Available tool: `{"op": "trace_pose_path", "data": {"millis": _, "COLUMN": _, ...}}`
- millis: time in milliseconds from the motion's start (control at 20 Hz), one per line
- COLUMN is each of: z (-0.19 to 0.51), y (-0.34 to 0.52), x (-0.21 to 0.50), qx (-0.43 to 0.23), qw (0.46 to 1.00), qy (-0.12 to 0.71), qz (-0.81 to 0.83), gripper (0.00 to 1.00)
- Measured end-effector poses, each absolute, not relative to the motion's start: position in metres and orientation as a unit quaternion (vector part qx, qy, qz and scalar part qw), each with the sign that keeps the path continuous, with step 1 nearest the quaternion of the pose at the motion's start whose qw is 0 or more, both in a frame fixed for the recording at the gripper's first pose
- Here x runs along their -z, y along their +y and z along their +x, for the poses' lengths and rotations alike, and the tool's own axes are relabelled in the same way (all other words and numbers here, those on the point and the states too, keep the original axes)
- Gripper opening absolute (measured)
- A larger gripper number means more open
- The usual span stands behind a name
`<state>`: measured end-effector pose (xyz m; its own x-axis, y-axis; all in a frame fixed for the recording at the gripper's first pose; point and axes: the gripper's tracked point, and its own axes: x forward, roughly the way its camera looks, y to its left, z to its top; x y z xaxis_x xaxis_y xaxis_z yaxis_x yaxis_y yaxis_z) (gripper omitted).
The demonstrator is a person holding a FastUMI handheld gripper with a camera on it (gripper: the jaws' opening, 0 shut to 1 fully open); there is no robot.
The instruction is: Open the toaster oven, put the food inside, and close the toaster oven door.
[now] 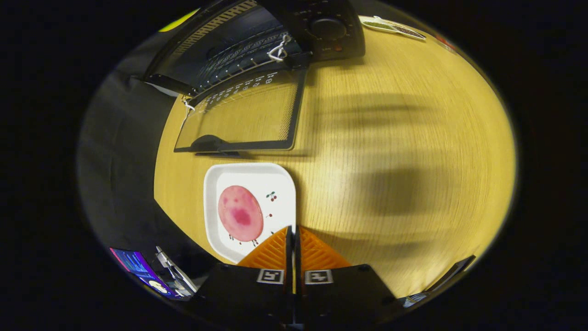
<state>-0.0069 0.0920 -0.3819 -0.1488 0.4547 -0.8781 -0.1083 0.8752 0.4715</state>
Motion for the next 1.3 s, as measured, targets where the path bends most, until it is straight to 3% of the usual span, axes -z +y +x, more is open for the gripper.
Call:
{"op": "trace_pose_path", "data": {"millis": 100, "z": -0.006, "y": 0.092, "x": 0.377, "qx": -0.225, "qw": 0.644, "qy": 0.721, "qz": 0.119, "gripper": 0.02}}
{"op": "trace_pose_path", "data": {"millis": 700, "z": -0.041, "y": 0.118, "x": 0.352, "qx": -0.248, "qw": 0.631, "qy": 0.710, "qz": 0.188, "gripper": 0.02}}
{"op": "trace_pose_path", "data": {"millis": 1300, "z": -0.015, "y": 0.171, "x": 0.297, "qx": -0.224, "qw": 0.655, "qy": 0.647, "qz": 0.318, "gripper": 0.02}}
